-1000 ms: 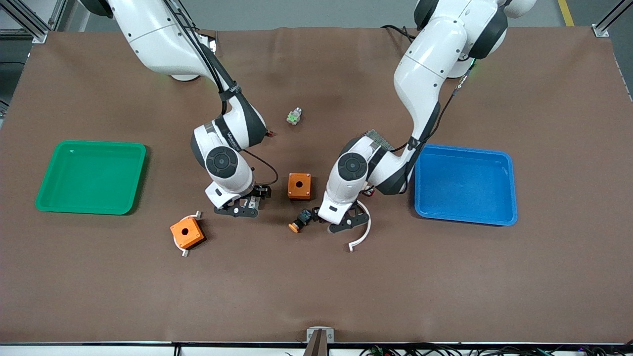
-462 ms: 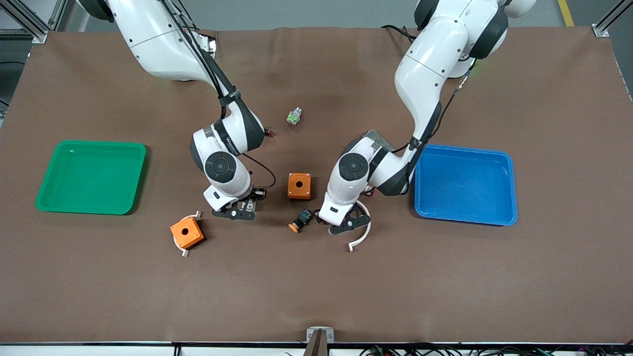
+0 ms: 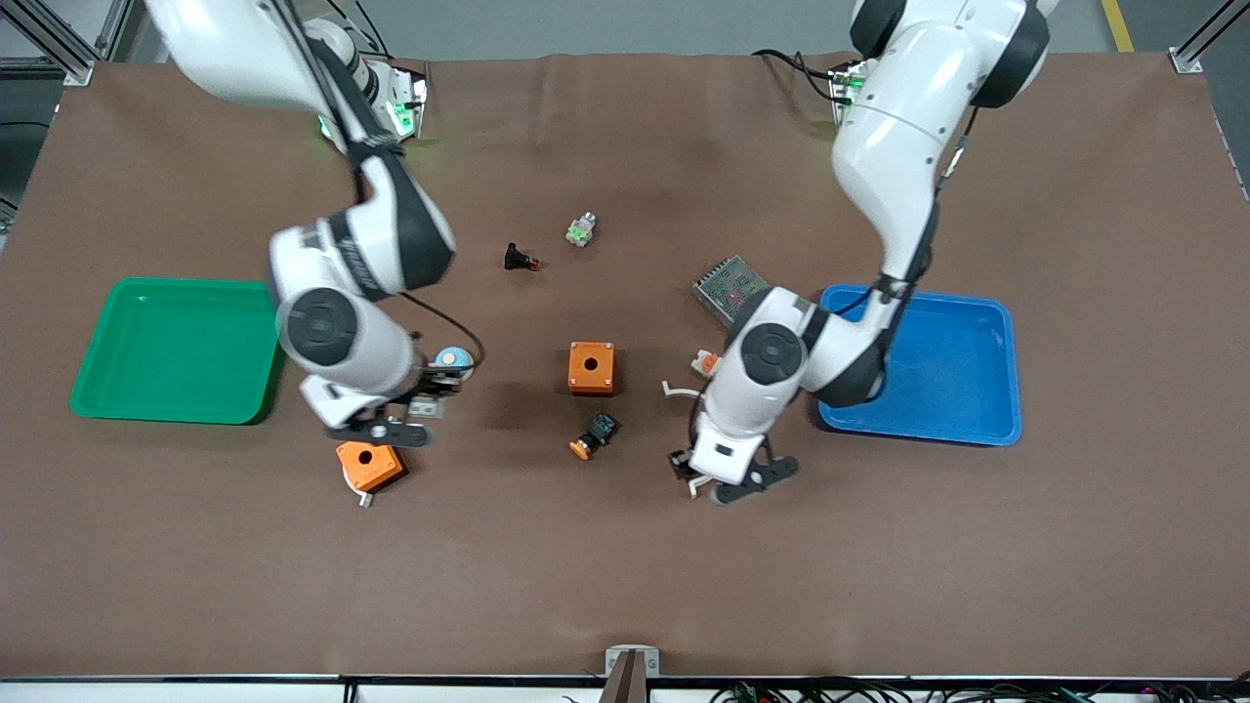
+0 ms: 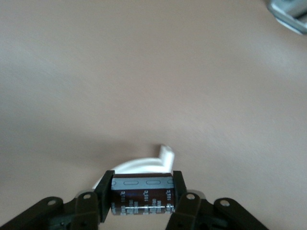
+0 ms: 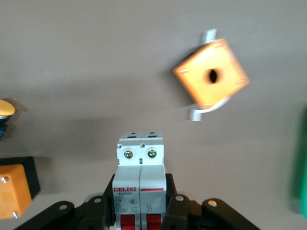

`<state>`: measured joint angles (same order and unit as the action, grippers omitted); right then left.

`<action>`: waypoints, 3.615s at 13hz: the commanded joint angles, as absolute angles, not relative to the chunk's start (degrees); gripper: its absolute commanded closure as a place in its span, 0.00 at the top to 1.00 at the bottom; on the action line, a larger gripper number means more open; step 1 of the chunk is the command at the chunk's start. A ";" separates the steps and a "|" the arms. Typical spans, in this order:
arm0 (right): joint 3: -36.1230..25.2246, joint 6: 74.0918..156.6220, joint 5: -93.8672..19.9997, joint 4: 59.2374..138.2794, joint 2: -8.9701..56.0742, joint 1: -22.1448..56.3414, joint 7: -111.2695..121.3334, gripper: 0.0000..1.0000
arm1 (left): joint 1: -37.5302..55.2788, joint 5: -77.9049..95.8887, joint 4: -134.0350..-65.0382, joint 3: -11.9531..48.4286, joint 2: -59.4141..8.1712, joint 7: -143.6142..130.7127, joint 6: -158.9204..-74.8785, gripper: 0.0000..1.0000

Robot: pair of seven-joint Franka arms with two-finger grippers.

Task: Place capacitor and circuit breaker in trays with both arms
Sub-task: 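Carry the capacitor to the blue tray while the right gripper carries breaker, then lower the capacitor into the blue tray while the right gripper lowers breaker, then open both grippers and lift them away from the trays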

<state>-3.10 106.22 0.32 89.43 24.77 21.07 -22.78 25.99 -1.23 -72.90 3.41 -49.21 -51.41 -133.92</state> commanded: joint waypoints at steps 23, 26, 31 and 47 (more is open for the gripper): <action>-3.16 134.91 5.71 127.27 14.15 -19.07 32.43 0.02 | -0.88 -2.55 -108.46 7.38 -30.15 -5.98 -125.33 0.80; -3.16 136.66 5.80 127.18 15.99 -18.98 32.43 0.04 | -0.79 -2.55 -107.67 7.47 -28.31 -5.98 -125.42 0.93; -3.16 139.39 5.80 126.91 18.98 -18.55 32.34 0.45 | -1.23 -2.46 -106.96 7.38 -19.97 -7.12 -125.42 1.00; -0.44 87.54 -2.73 86.57 10.74 0.42 -3.32 1.00 | -1.23 -2.46 -89.56 7.47 -6.33 -0.63 -98.96 1.00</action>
<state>0.13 88.82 -2.00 87.39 13.31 -2.16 0.84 -1.22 -1.30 -90.07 7.27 -7.23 -2.64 -100.16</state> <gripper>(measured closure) 0.000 0.000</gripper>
